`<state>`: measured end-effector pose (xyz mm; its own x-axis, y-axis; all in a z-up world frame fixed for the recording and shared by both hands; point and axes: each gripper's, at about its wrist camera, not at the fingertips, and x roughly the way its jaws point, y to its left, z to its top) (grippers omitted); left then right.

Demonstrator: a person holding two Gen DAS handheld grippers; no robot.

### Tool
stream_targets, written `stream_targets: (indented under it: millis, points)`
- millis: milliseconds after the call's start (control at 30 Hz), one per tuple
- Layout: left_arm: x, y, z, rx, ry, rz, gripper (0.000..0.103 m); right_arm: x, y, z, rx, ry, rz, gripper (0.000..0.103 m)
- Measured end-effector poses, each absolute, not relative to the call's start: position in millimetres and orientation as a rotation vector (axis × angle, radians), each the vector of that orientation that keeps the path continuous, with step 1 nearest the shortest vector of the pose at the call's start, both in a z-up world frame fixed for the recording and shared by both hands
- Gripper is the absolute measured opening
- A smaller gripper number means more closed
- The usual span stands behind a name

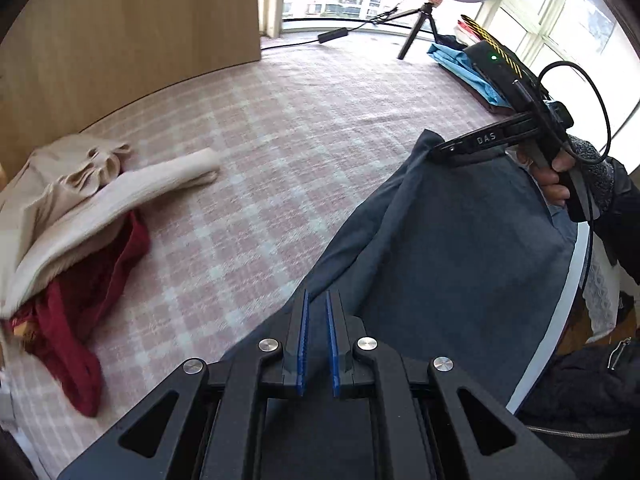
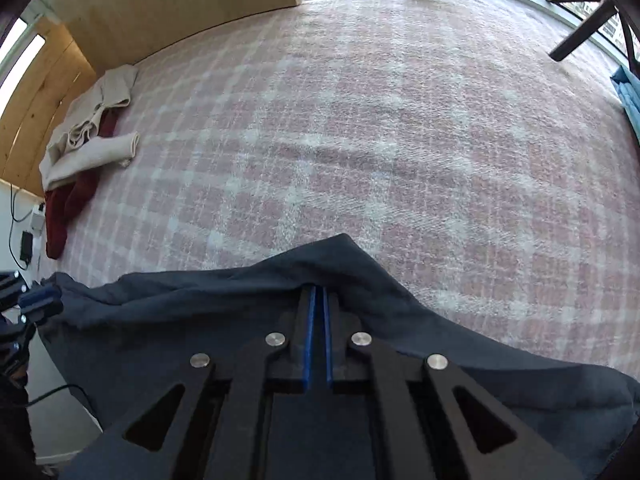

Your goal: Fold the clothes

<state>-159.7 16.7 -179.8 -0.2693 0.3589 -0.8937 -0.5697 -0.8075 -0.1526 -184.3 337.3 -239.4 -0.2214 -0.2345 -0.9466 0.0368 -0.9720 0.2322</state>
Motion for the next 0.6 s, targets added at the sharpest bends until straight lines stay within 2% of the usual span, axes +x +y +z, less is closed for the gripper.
stream_targets:
  millis: [100,233,300,400,500,600]
  points:
    - [-141.8,-17.3,-184.4,-1.459,0.182,2.134,0.007,-170.5,326.9,-219.7,1.760,-0.176,-2.339,0.005]
    - [-133.0,-19.0,-199.5,-1.463,0.042,2.106,0.007,-153.2,280.3,-203.6,1.649,-0.103,-2.232,0.005]
    - [-143.1,-12.7,-210.1,-1.460,0.059,2.140,0.010,-151.2,244.6,-207.4,1.626,-0.034,-2.125,0.005]
    - [-166.0,-11.8,-226.5,-1.500,0.199,2.239,0.010,-155.1,203.8,-219.7,1.618,0.129,-2.115,0.005]
    - [-178.1,-26.7,-231.5,-1.542,0.170,2.312,0.010,-178.3,212.4,-225.1,1.642,0.082,-2.180,0.005]
    - [-161.9,-52.6,-210.8,-1.536,0.081,2.413,0.009,-179.3,224.9,-210.0,1.628,0.030,-2.186,0.005]
